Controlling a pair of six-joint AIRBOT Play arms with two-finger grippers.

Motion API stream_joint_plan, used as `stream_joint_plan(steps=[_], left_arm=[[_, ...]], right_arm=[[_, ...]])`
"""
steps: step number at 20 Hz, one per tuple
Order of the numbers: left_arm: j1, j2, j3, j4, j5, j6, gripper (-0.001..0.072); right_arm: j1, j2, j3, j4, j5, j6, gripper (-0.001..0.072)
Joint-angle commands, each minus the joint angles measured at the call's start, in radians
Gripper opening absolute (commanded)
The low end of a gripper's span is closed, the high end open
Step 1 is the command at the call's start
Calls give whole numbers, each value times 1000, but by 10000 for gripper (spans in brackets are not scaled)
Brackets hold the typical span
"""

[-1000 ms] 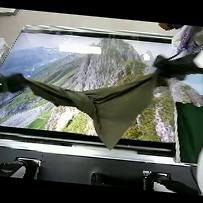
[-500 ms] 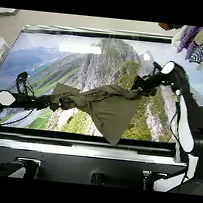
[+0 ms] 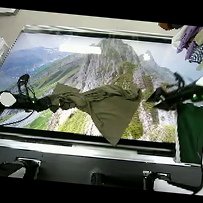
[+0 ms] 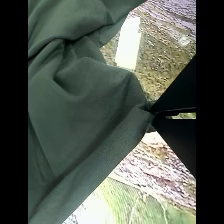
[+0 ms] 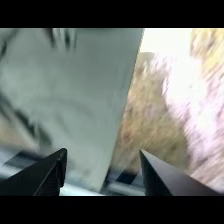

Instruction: Fold the clothes and pants, and hang the long-sleeved shirts on hangers.

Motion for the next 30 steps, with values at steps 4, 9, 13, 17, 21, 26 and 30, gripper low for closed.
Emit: stream_joint_plan(steps=[4,9,13,17,21,26,30], left_arm=[[-1,0,0,-25,-24,0,16],[-1,0,0,-25,-35,0,16],[-1,0,0,-25,-40,0,16],[-1,-2,-1,-24,-39,0,16],[-1,-3,-1,-24,-31,0,17],[-1,-3,-1,-24,-31,1,17],[0,0,4,-23,-41,1,17]], right_arm=[[186,204,-551,115,-180,-41,541],[320,226,-721,186,-323,-41,540],[362,226,-723,240,-430,-13,538],[362,216,-723,255,-476,24,529],[362,183,-723,284,-494,19,526],[362,150,-723,341,-504,-14,399],[361,150,-717,385,-504,-72,29]])
